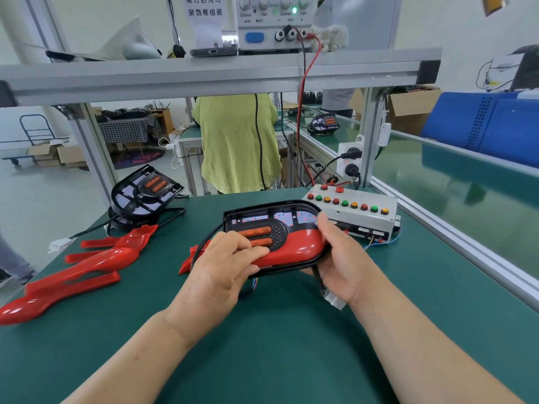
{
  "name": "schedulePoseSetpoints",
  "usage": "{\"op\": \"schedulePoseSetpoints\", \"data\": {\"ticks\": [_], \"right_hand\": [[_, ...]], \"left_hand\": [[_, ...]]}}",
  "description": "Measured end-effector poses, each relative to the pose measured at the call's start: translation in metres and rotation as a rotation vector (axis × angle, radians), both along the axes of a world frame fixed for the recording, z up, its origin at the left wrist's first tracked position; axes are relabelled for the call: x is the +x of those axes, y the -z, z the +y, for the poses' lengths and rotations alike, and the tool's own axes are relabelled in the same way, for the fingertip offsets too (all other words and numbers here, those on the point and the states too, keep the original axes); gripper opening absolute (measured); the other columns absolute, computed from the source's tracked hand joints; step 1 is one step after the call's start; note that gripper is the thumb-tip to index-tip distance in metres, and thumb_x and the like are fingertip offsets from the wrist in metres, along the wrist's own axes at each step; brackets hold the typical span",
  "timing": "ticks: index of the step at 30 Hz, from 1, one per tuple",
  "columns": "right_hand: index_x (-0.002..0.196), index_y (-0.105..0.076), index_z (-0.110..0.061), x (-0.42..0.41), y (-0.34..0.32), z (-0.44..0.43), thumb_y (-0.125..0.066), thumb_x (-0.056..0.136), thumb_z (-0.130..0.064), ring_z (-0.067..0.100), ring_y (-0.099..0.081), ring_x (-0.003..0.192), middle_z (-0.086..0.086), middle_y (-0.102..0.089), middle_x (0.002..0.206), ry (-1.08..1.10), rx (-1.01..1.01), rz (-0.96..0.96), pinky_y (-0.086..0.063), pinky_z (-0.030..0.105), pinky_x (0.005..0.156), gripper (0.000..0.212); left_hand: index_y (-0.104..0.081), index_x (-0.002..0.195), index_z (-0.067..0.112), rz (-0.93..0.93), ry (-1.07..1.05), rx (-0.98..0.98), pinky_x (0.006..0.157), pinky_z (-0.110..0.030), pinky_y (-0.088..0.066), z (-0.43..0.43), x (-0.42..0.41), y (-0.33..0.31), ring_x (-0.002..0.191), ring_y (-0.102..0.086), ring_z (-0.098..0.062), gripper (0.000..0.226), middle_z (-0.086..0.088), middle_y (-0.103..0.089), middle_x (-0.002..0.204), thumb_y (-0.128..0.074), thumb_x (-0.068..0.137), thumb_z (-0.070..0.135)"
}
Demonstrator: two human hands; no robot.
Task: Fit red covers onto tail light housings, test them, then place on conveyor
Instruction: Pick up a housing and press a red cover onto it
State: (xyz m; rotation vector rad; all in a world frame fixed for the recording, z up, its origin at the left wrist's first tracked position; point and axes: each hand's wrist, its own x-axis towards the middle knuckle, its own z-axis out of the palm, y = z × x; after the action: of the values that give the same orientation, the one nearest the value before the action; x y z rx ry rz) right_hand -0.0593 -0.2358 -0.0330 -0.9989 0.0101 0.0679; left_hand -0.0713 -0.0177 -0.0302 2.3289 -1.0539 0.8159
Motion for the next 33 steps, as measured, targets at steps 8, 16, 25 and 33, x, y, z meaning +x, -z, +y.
{"op": "schedulePoseSetpoints", "data": {"ticks": [8,16,25,33], "right_hand": [[0.110,-0.069,-0.008,0.001,0.000,0.004,-0.037,0.105,-0.047,0.024,-0.074,0.074,0.016,-0.076,0.099,0.088,0.035,0.111,-0.060,0.037,0.057,0.051],[0.108,-0.070,-0.013,0.003,-0.002,0.001,-0.034,0.105,-0.047,0.022,-0.074,0.075,0.010,-0.077,0.098,0.117,0.021,0.106,-0.060,0.035,0.059,0.050],[0.110,-0.069,-0.011,0.001,-0.003,0.004,-0.033,0.106,-0.047,0.022,-0.075,0.076,0.012,-0.077,0.099,0.099,0.012,0.063,-0.059,0.034,0.056,0.051],[0.112,-0.069,-0.011,0.000,-0.001,0.003,-0.039,0.105,-0.043,0.023,-0.075,0.081,0.012,-0.076,0.102,0.098,0.023,0.052,-0.061,0.036,0.062,0.044]], "left_hand": [[-0.071,0.116,0.003,0.022,0.007,-0.005,0.087,-0.016,-0.042,-0.003,0.000,0.001,0.086,-0.056,-0.026,0.030,-0.007,-0.057,0.094,-0.068,0.086,-0.003],[-0.072,0.114,0.003,-0.016,0.021,0.014,0.077,-0.035,-0.049,0.002,0.000,-0.006,0.083,-0.056,-0.029,0.029,-0.008,-0.057,0.092,-0.063,0.086,0.002],[-0.072,0.113,0.001,0.021,0.018,0.070,0.076,-0.028,-0.048,0.001,-0.005,-0.011,0.078,-0.056,-0.030,0.036,-0.009,-0.057,0.088,-0.073,0.079,-0.011],[-0.073,0.111,0.001,0.029,0.000,0.090,0.077,-0.022,-0.046,-0.001,-0.006,-0.012,0.077,-0.055,-0.029,0.035,-0.009,-0.057,0.088,-0.074,0.078,-0.010]]}}
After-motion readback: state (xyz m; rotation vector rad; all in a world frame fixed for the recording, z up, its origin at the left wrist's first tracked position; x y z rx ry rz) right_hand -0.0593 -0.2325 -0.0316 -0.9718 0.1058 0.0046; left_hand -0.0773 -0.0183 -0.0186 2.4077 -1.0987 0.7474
